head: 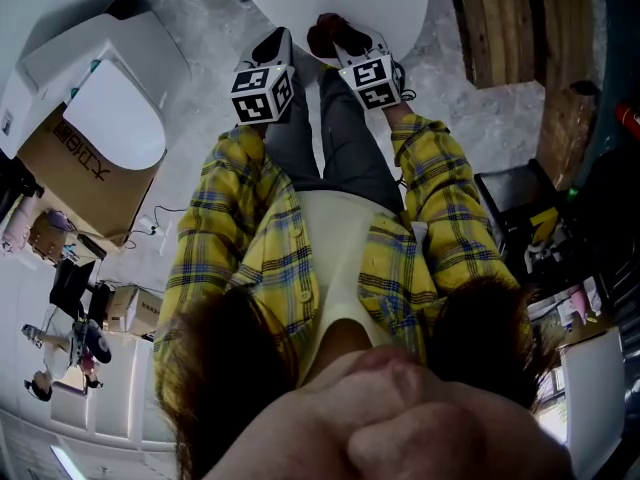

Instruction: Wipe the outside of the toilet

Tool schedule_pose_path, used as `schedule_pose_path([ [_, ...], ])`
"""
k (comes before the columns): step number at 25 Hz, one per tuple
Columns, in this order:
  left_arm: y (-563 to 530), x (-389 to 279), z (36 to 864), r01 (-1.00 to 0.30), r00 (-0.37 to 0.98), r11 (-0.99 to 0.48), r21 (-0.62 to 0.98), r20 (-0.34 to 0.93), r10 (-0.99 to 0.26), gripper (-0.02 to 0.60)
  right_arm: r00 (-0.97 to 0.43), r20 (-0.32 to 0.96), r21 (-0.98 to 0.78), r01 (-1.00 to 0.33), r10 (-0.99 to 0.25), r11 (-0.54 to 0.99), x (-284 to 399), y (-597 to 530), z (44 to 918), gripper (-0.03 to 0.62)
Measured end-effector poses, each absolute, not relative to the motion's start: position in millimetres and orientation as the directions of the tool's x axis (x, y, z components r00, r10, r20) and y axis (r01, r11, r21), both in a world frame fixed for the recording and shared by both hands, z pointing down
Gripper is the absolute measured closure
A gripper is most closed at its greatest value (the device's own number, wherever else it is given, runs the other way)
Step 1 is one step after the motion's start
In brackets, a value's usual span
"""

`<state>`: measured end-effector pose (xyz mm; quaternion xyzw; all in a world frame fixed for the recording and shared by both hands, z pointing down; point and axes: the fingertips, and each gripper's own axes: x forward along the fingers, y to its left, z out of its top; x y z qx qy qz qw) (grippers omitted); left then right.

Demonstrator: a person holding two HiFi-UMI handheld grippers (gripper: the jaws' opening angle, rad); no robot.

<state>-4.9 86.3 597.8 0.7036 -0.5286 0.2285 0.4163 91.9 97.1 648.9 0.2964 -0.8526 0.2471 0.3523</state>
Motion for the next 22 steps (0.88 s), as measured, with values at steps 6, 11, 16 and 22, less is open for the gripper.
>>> schedule_pose_path([
  [6,85,9,603,-0.929,0.361,-0.135,0.344,0.77,-0.526,0.568,-0.558,0.764,-0.196,-0.68,-0.325,0.706,110,96,657,0.508],
  [11,84,18,605,-0.924,0.379,-0.154,0.351,0.771,-0.511,0.569,-0.522,0.781,-0.164,-0.701,-0.342,0.694,134,88,665,0.508],
  [16,81,26,606,-0.921,0.388,-0.172,0.351,0.773,-0.502,0.568,-0.478,0.797,-0.117,-0.721,-0.369,0.683,163,74,668,0.508],
  [22,77,30,607,-0.92,0.39,-0.181,0.347,0.774,-0.498,0.569,-0.421,0.816,-0.073,-0.755,-0.397,0.652,196,58,676,0.508],
])
